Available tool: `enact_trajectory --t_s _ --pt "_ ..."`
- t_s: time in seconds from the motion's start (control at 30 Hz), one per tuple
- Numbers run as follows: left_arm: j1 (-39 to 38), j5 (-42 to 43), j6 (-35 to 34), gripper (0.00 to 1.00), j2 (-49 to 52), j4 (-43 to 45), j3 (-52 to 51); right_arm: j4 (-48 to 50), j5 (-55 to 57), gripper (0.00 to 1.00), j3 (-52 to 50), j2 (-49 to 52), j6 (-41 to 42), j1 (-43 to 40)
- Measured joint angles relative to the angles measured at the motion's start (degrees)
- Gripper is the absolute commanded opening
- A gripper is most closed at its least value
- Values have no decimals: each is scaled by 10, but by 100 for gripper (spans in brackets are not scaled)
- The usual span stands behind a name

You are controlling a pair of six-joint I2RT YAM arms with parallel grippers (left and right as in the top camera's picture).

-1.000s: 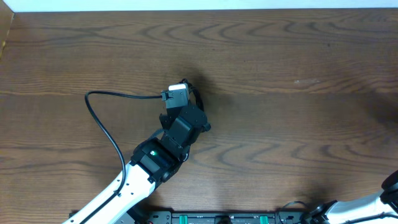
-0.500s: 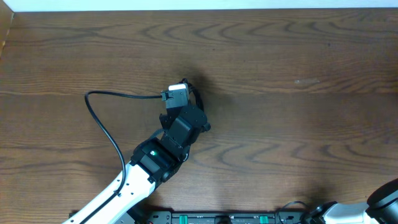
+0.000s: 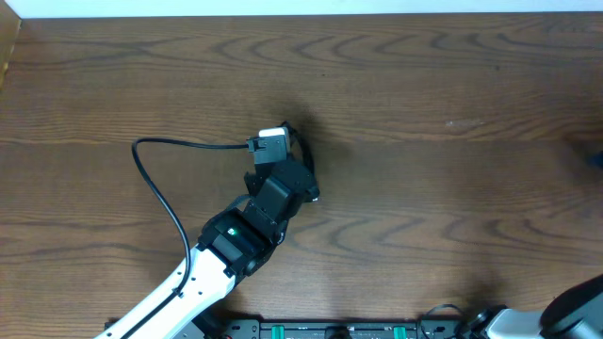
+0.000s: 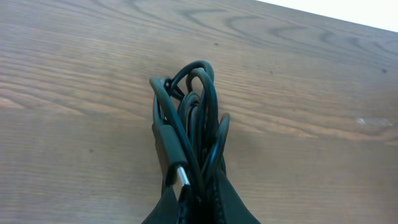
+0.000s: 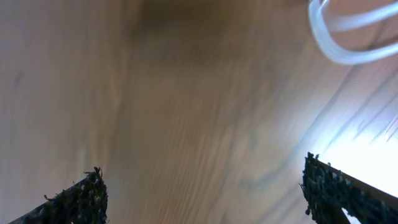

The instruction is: Untangle cables

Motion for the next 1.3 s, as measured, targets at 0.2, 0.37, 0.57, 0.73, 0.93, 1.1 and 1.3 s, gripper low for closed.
enact_trajectory --t_s 0.2,0.37,0.57,0.73,0.93,1.1,1.3 --pt "0 53 0 8 0 3 0 -76 -48 99 0 -78 -10 57" --pt "0 149 0 8 0 83 -1 -161 -127 99 0 -130 -79 133" --pt "0 245 10 8 0 120 -1 -217 -226 93 -2 -133 -180 214" --pt "0 322 36 8 0 133 -1 -212 -278 82 -21 -133 -235 276" --pt "0 384 42 8 0 198 -1 -138 -294 80 -111 -134 -253 351" --pt "0 412 46 8 0 202 -1 -66 -312 75 -177 -133 -257 371" --pt "0 457 41 8 0 226 -1 -15 -333 58 -201 -133 -253 371"
